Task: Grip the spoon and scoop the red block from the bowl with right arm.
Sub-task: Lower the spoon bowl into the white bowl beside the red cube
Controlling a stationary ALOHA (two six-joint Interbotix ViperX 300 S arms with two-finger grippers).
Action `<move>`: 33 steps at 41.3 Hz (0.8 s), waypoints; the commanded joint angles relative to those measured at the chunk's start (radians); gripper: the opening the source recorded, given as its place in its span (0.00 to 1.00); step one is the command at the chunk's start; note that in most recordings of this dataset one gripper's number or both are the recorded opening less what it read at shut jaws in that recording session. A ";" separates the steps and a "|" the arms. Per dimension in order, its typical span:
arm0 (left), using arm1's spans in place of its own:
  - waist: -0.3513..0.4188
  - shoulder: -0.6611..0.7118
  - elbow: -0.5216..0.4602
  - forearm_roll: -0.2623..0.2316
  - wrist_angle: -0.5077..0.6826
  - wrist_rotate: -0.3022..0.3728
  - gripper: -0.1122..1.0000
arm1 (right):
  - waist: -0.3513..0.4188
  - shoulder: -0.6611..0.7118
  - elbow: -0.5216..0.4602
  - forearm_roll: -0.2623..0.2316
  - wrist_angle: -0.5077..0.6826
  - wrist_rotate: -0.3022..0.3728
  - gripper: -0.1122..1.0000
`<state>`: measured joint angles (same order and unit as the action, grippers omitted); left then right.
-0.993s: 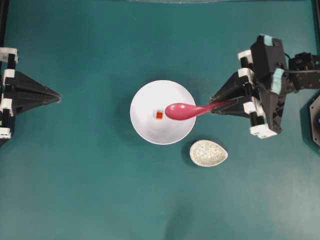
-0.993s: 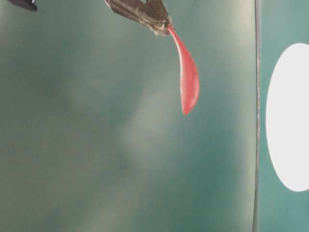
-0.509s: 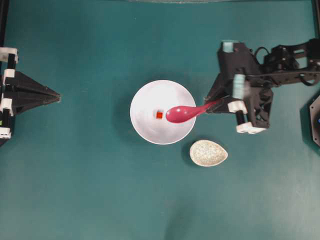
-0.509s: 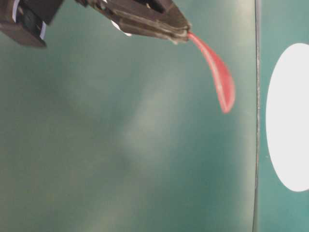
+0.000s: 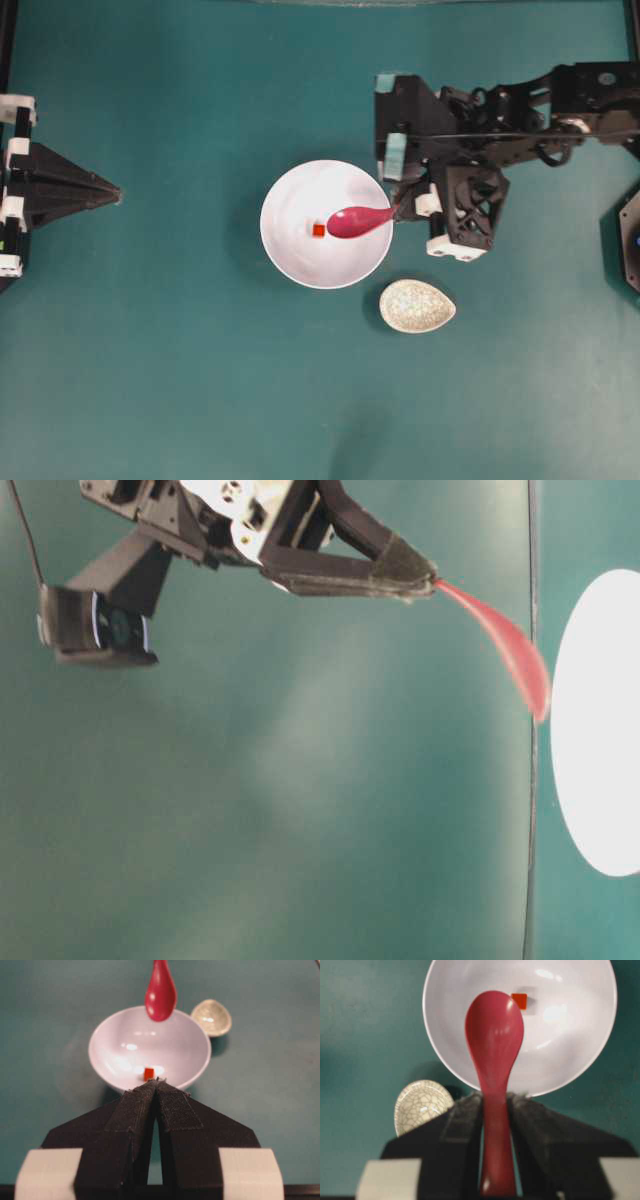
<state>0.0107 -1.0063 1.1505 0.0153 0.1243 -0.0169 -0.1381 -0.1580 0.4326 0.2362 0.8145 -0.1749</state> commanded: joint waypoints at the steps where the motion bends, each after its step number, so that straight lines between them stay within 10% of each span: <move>1: 0.003 0.005 -0.021 -0.002 -0.011 -0.002 0.10 | -0.003 0.025 -0.055 -0.026 0.054 0.003 0.33; 33: 0.003 0.005 -0.021 -0.002 -0.017 -0.002 0.10 | 0.014 0.195 -0.094 -0.083 0.037 0.003 0.33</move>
<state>0.0123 -1.0048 1.1490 0.0153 0.1197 -0.0169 -0.1243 0.0445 0.3697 0.1549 0.8621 -0.1733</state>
